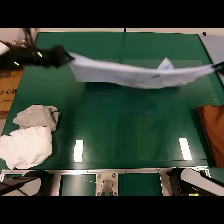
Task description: Fold the shirts.
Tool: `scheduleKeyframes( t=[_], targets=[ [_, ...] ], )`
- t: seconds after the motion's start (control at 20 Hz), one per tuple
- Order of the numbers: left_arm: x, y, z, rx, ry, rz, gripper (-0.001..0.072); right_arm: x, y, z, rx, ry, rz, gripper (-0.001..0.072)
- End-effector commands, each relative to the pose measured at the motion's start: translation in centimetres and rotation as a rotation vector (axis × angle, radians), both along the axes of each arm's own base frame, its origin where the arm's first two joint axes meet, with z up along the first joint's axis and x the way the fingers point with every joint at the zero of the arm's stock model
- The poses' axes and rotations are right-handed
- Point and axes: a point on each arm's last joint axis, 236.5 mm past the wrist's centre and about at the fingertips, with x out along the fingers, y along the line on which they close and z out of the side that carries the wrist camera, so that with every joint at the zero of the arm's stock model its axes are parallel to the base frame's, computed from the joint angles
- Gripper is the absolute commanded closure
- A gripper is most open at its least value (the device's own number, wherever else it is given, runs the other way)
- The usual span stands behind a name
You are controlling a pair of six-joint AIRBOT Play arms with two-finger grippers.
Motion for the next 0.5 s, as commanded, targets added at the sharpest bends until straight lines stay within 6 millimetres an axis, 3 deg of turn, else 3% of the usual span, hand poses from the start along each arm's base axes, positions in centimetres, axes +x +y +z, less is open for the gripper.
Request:
scheduleKeyframes(
  t=[0.0, 0.1, 0.2, 0.25, 0.35, 0.45],
  targets=[
    [-8.5, 0.1, 18.5, 0.036, -0.479, -0.020, 0.0682, -6.8, 4.4, 17.4, -0.258, -0.430, -0.083, 0.0687],
    [-14.8, 0.2, 25.7, 0.049, -0.697, -0.018, 0.0682, -12.6, 7.2, 26.5, -0.378, -0.720, -0.184, 0.0687],
    [-20.9, 0.6, 30.8, 0.043, -0.870, 0.006, 0.0682, -18.0, 9.7, 32.1, -0.438, -0.925, -0.254, 0.0686],
    [-23.4, 1.0, 32.6, 0.049, -0.941, 0.027, 0.0681, -20.4, 11.0, 34.0, -0.469, -1.001, -0.271, 0.0686],
    [-26.6, 2.0, 34.6, 0.073, -1.029, 0.084, 0.0681, -23.1, 12.6, 36.1, -0.505, -1.082, -0.283, 0.0686],
    [-27.0, 3.5, 35.1, 0.098, -1.044, 0.161, 0.0681, -23.6, 12.8, 36.6, -0.522, -1.094, -0.287, 0.0686]
  ],
)
